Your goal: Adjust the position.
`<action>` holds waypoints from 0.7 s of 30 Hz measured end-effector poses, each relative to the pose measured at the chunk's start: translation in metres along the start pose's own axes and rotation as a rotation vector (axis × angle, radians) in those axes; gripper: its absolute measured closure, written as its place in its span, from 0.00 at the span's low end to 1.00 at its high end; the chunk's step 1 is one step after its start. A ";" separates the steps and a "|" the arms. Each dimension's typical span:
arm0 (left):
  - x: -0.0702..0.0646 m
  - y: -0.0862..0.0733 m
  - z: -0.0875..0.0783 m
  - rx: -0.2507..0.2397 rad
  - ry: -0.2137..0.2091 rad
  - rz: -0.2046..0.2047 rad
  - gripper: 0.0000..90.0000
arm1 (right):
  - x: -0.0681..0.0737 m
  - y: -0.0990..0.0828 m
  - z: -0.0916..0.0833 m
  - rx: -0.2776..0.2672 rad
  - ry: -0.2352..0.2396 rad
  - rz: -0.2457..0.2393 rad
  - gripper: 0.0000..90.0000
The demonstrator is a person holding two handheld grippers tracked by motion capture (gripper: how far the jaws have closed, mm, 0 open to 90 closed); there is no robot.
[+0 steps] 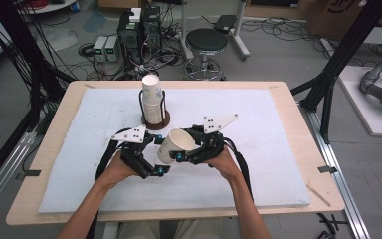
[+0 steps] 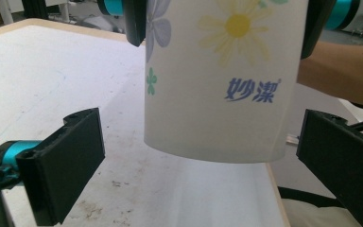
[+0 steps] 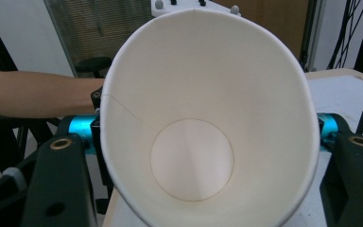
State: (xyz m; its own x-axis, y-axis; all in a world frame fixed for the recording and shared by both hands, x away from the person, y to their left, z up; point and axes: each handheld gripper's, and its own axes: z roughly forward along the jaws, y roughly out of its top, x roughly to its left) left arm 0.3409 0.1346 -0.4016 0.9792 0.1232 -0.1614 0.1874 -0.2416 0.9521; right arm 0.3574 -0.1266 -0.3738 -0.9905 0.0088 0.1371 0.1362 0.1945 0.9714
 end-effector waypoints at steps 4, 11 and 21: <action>-0.001 0.000 -0.001 0.021 0.012 0.002 0.02 | 0.000 0.000 0.000 0.001 -0.004 -0.001 0.36; -0.002 0.000 -0.006 0.064 0.046 0.007 0.02 | 0.000 0.001 -0.003 0.009 -0.031 -0.004 0.36; -0.003 -0.003 -0.023 0.113 0.150 -0.002 0.02 | 0.000 0.002 -0.006 0.016 -0.066 -0.005 0.36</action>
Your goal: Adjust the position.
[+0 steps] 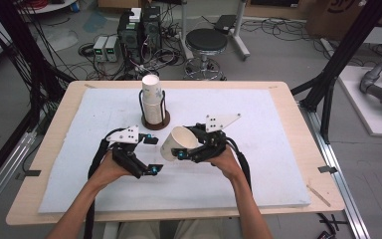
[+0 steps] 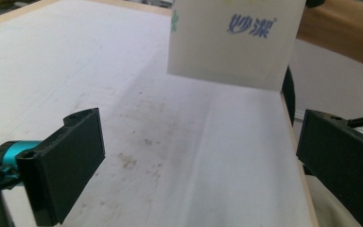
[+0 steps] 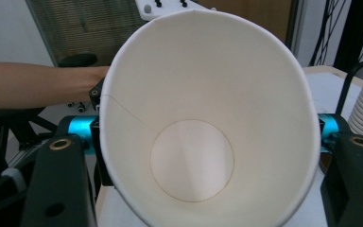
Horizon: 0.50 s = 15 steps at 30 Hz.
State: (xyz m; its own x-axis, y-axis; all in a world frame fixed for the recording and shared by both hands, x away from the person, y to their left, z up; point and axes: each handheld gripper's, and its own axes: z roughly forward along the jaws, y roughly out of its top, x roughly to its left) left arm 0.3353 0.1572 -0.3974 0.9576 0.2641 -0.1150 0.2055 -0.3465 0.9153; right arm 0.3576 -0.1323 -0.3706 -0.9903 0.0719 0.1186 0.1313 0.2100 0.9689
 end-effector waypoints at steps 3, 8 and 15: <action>0.000 -0.004 -0.007 0.003 0.046 0.001 0.02 | -0.001 0.000 -0.001 -0.009 -0.022 -0.001 0.35; 0.006 -0.017 -0.023 -0.003 0.157 -0.037 0.02 | -0.001 0.000 -0.002 -0.001 -0.045 -0.001 0.35; 0.008 -0.038 -0.045 -0.027 0.335 -0.113 0.02 | -0.002 0.001 -0.004 -0.001 -0.118 0.003 0.35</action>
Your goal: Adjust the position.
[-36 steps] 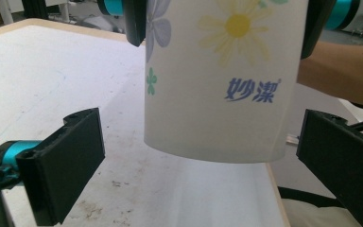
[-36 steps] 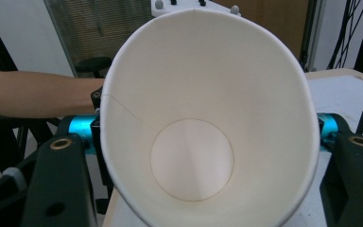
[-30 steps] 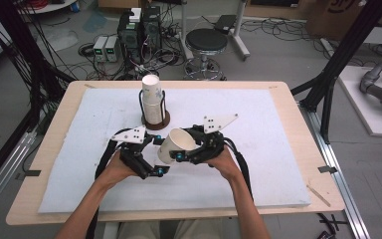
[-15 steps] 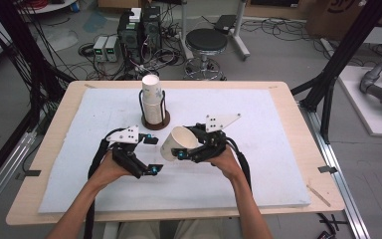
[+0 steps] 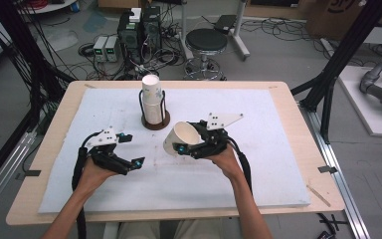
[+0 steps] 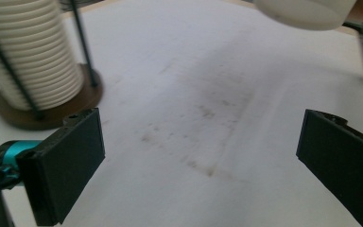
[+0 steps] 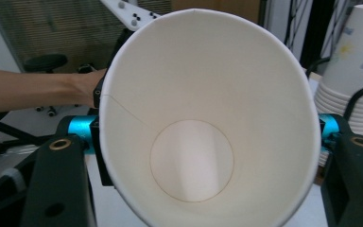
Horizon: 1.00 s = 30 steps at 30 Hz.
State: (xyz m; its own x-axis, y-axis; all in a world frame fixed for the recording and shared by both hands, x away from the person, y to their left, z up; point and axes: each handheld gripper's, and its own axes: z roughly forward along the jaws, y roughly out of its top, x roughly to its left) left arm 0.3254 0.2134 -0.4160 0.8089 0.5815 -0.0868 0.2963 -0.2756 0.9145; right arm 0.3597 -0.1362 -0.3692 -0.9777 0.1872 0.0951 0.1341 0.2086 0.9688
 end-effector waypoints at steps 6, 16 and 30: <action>0.011 -0.019 -0.015 -0.043 0.139 -0.083 0.02 | -0.001 0.000 -0.001 0.017 -0.068 -0.003 0.35; 0.016 -0.039 -0.025 -0.076 0.284 -0.104 0.02 | 0.000 0.001 -0.003 0.045 -0.127 -0.011 0.35; 0.018 -0.053 -0.029 -0.123 0.335 -0.109 0.02 | 0.001 0.002 -0.005 0.050 -0.138 -0.007 0.36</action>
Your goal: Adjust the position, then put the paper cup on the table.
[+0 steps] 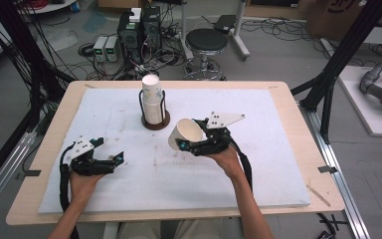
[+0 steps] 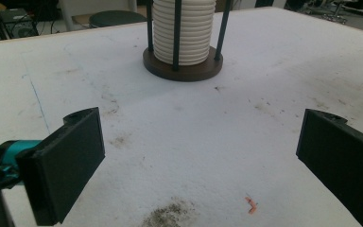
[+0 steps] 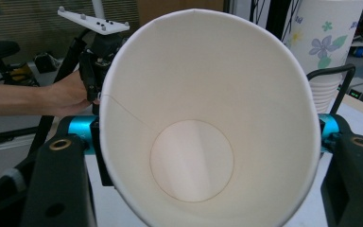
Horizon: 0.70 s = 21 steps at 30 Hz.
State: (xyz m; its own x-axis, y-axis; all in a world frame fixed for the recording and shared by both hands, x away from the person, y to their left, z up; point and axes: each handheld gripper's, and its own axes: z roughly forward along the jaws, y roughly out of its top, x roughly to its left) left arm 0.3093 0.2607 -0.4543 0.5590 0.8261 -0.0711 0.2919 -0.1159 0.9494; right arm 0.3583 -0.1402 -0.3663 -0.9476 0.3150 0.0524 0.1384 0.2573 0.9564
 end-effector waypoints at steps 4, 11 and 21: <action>0.000 0.000 0.000 -0.005 0.000 0.002 0.02 | 0.000 0.001 -0.001 -0.001 -0.005 -0.001 0.36; 0.000 0.000 0.000 0.002 -0.005 -0.002 0.02 | 0.001 0.001 -0.004 0.007 -0.017 -0.003 0.36; 0.000 -0.001 0.000 -0.006 -0.002 -0.005 0.02 | 0.001 0.001 -0.003 0.043 -0.035 -0.009 0.36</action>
State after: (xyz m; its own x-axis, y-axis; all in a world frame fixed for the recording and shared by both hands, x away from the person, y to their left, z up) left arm 0.3092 0.2613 -0.4550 0.5594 0.8253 -0.0769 0.2900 -0.1079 0.9509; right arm 0.3563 -0.1422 -0.3646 -0.9384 0.3439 0.0330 0.1429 0.2993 0.9434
